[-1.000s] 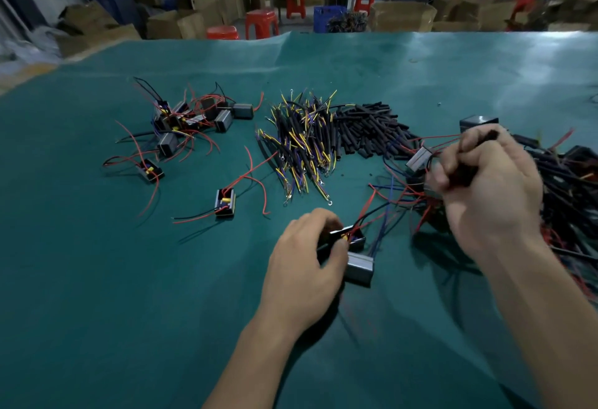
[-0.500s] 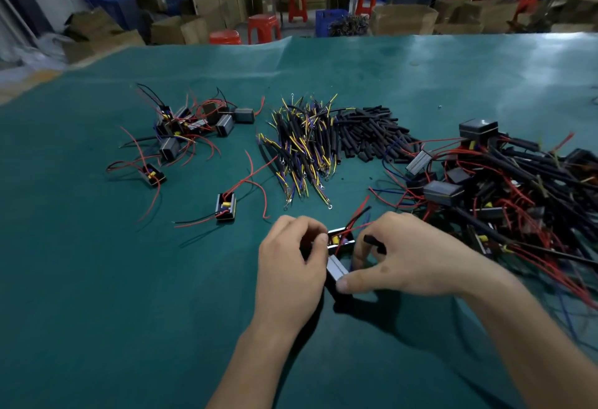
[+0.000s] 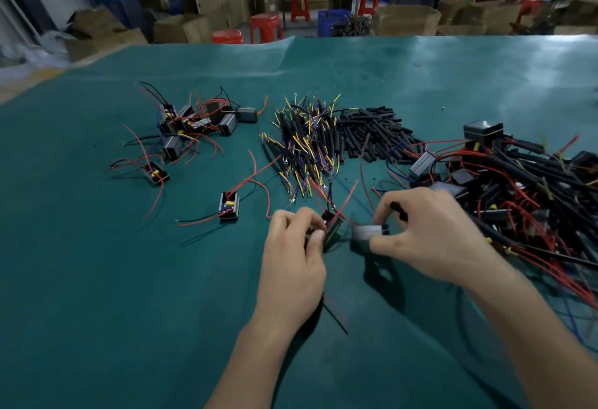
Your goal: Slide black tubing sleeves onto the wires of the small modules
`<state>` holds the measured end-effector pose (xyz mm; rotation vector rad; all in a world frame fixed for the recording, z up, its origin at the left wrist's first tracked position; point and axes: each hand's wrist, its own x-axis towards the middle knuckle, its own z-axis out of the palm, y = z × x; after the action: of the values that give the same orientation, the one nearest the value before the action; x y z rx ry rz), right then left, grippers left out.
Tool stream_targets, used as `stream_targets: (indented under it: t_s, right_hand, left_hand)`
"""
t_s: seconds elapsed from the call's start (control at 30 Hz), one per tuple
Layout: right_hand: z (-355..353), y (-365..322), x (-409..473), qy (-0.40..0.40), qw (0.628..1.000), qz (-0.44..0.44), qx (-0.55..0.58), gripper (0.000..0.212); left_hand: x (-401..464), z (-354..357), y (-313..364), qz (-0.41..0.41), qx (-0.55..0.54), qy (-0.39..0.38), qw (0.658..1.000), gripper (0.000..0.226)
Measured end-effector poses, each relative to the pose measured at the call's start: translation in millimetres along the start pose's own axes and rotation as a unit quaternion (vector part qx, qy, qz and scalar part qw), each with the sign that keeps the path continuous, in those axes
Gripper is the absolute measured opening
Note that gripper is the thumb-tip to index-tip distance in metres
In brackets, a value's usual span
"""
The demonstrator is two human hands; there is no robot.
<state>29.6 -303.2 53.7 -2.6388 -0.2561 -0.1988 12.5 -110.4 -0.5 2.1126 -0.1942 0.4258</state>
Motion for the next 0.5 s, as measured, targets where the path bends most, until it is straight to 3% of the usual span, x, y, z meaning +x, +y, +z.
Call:
stream_targets:
  t_s: [0.23,0.5]
  right_hand:
    - [26,-1,6,0.09,0.994,0.061,-0.01,0.023]
    - [41,-2,7,0.087,0.981,0.156,0.074,0.028]
  left_hand:
    - [-1,2,-1,0.004,-0.017,-0.017,1.0,0.01]
    - [-6,5,1,0.035,0.005,-0.061,0.998,0.02]
